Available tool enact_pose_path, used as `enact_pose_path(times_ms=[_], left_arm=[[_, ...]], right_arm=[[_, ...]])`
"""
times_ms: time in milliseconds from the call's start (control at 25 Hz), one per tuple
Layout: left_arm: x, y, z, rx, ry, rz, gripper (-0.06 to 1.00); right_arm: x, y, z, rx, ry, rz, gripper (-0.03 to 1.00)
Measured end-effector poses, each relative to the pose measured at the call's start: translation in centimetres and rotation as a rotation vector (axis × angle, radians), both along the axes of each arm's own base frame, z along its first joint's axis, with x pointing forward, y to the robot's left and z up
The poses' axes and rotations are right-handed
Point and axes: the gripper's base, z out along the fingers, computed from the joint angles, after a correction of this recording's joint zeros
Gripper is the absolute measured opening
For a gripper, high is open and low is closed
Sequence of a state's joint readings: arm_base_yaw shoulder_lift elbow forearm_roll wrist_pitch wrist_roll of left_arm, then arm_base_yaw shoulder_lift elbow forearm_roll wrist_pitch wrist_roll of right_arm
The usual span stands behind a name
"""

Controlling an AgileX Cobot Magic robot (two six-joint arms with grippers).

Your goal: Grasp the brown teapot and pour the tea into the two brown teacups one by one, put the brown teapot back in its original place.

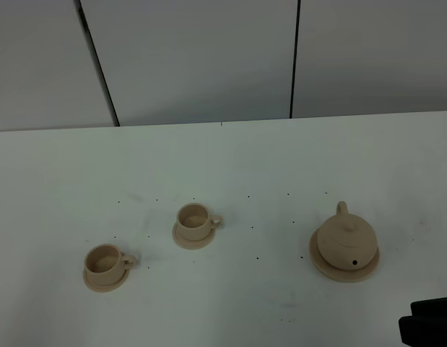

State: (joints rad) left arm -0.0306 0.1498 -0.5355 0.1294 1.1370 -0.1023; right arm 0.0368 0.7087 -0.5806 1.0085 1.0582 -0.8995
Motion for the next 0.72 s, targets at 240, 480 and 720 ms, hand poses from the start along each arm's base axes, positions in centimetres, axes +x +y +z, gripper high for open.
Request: enact_pose_path(times_ms=[240,480,720], left_arm=[[-0.01,0.01,0.0,0.001,0.001,0.001,0.23],[-0.01,0.01,0.0,0.001,0.001,0.001,0.23],[-0.01,0.01,0.0,0.001,0.001,0.001,0.23]], right_arm=[[0.0,0.0,0.0,0.0,0.0,0.0,0.24],[0.03,-0.01,0.01,0.0,-0.002,-0.003,0.24],[0.03,-0.01,0.01,0.001,-0.002,-0.003,0.24]])
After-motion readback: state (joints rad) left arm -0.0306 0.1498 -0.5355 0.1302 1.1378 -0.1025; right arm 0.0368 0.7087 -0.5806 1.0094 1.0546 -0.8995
